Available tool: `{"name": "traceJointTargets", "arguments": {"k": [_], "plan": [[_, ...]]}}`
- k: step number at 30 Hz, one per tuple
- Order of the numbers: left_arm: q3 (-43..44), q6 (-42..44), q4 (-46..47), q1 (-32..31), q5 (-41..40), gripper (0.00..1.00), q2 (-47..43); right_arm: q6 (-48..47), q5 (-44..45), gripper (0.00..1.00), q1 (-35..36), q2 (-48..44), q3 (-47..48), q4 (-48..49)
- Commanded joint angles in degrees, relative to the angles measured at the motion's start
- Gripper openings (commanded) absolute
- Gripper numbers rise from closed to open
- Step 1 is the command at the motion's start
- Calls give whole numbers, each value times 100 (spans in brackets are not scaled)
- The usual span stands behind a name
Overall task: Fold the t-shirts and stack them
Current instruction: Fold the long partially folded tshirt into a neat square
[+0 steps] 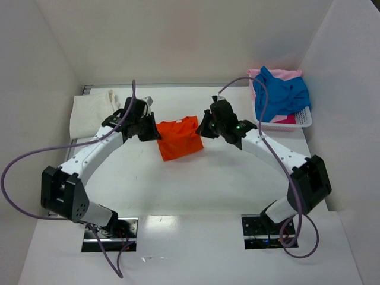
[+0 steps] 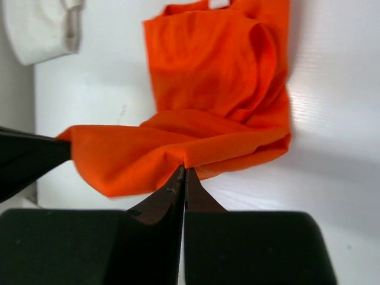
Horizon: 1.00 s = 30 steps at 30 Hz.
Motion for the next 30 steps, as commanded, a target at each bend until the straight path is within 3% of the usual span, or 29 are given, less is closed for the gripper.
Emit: {"name": "traceJointTargets", "arguments": {"k": [1, 9, 30], "plan": [[407, 138, 122, 279, 43, 0, 252, -326, 82, 0, -243, 445, 627, 161], [854, 336, 403, 713, 315, 0, 963, -730, 100, 0, -466, 1562, 1998, 214], [1426, 349, 1080, 1462, 588, 0, 2318, -1073, -76, 0, -689, 3630, 4022, 399]]}}
